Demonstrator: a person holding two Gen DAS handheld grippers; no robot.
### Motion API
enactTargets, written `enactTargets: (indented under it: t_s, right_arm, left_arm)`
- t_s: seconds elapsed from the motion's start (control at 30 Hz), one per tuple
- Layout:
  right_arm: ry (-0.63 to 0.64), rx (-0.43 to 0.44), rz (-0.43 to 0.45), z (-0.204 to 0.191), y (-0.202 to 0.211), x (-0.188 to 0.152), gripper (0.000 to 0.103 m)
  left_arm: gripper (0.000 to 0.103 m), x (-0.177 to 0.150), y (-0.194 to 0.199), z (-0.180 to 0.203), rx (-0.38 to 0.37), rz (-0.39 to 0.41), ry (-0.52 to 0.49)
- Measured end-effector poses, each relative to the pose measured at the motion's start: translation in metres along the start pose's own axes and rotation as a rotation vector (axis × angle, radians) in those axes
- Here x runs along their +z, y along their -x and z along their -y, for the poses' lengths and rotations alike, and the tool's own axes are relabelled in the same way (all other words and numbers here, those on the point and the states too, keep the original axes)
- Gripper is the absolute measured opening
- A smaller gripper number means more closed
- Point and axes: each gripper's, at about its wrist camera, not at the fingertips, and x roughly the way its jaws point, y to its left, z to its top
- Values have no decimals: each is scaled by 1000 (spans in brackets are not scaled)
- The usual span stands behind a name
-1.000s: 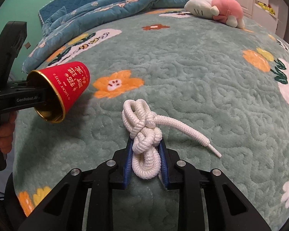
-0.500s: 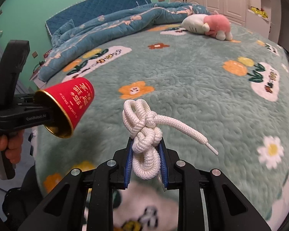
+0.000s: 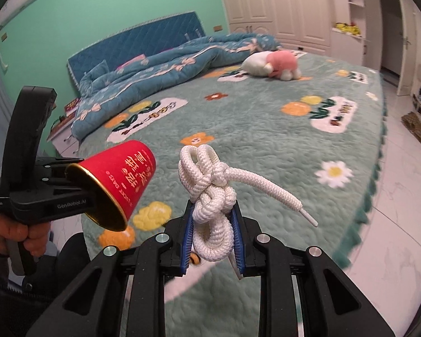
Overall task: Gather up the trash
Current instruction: 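Carry the red cup and white rope with both tools to the orange bucket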
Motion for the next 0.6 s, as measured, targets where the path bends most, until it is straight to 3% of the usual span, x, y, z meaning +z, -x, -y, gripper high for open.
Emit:
enactTargets:
  t_s: [0.33, 0.6]
  right_arm:
    - [-128, -113, 97, 45, 88, -50, 25]
    - [-260, -235, 156, 95, 149, -97, 25]
  left_arm:
    - [24, 5, 11, 89, -78, 34, -178]
    - [24, 8, 2, 181, -172, 20, -362]
